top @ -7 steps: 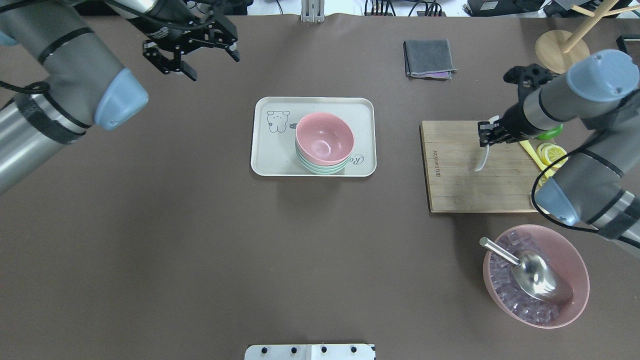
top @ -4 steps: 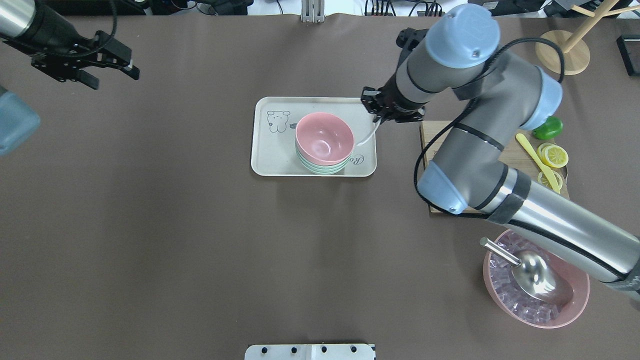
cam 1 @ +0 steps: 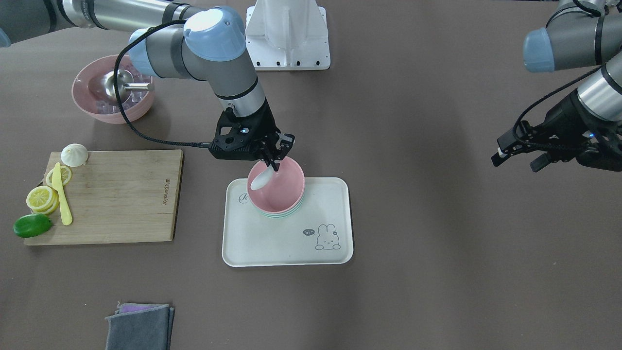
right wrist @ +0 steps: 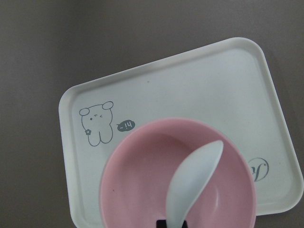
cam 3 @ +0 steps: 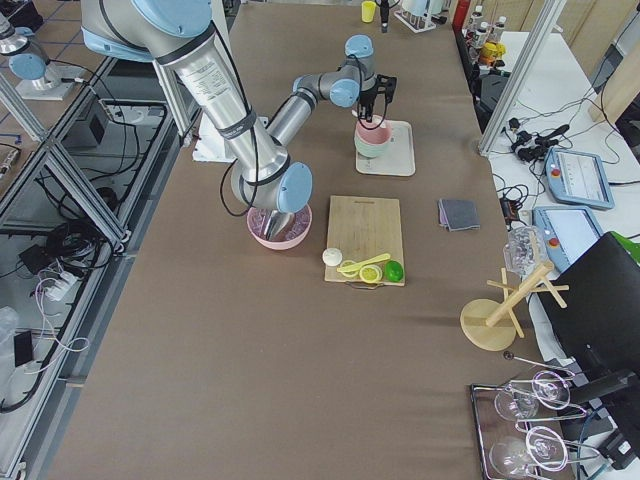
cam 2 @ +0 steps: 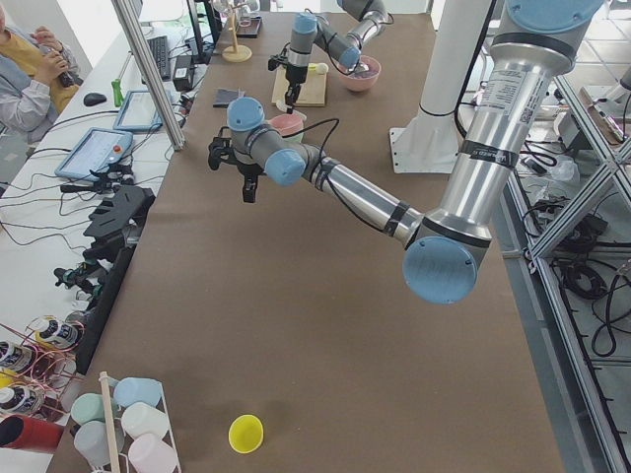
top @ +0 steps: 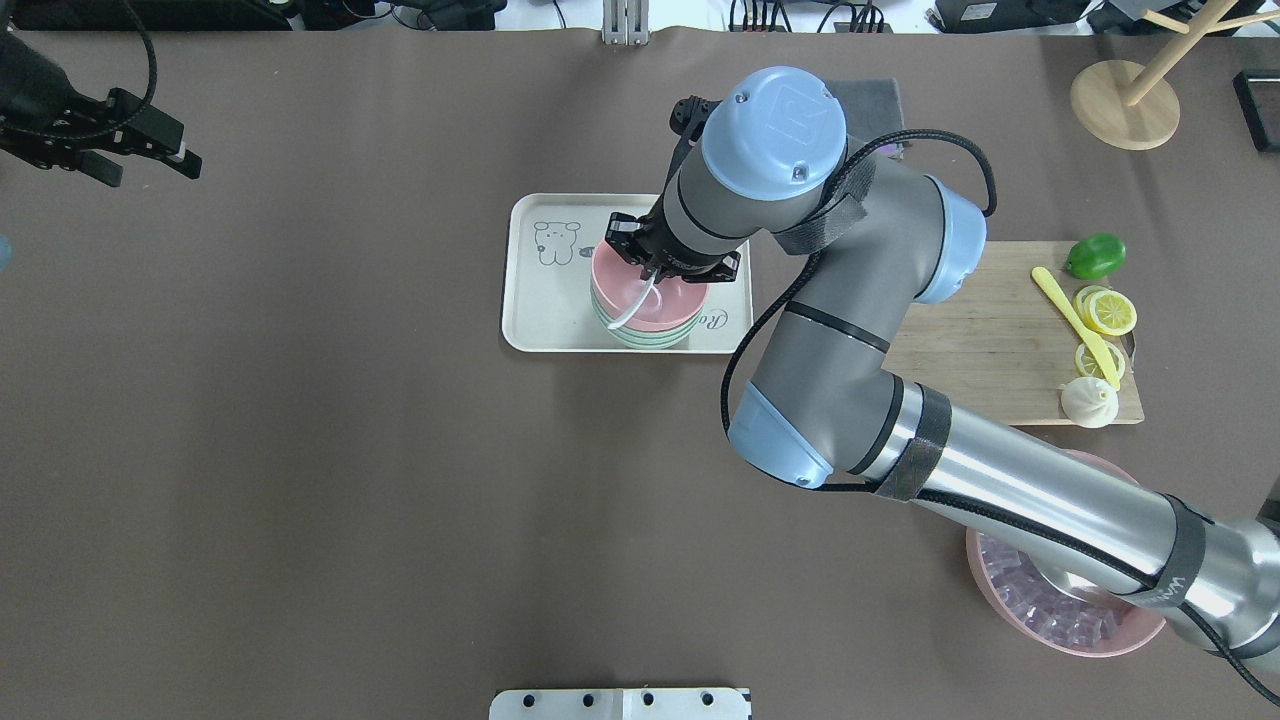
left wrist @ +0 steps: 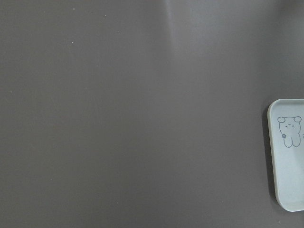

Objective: Stack pink bowl on green and place spoon

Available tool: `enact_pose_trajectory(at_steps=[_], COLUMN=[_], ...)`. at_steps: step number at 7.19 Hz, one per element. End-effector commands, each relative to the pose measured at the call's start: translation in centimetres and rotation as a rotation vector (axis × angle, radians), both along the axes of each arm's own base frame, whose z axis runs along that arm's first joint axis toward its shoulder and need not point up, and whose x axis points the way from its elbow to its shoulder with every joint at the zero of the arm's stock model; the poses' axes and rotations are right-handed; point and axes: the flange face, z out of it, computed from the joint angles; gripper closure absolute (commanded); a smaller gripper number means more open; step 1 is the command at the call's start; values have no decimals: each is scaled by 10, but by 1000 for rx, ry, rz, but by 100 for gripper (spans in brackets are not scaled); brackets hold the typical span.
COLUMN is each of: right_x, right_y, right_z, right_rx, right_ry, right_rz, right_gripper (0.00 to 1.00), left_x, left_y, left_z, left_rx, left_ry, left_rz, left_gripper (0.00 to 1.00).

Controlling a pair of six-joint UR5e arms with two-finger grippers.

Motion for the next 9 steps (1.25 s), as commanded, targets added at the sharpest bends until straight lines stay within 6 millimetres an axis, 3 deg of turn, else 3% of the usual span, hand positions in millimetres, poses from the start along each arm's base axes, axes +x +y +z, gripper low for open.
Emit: enact_pose_trajectory(at_steps=[1,3,4,5,6,7,8,9], right_x=[-5,-4,6,38,93,160,224,276], right_y=[2,2,-3,-20,-37,-58,-76,-82], right_z=[2,0,0,24,65,117,175,231], right_rx=[-2,-4,-8,-27,17,65,103,166], right_ry=[4,-4,-10,-2,37,83,138,215], right_rz=[-8,-8,-8,-21,-40,-82,-124,-176], right_gripper=[1,0,0,0,0,0,0,0], left_x=[-1,1,1,-4,-18,-35,-73,-113], left_y=[-1,-1,-1,-1,4,10,14,16], left_z=[0,-3,-2,4,25,58,104,154], left_rx=[-2,-7,-11,-8,-23,53,97,119], left_ry=[0,3,4,-1,-21,-65,-112,-153], left_rz=[-2,-6,-4,-3,-18,44,74,96], left_gripper=[2,2,2,2,2,2,2,2])
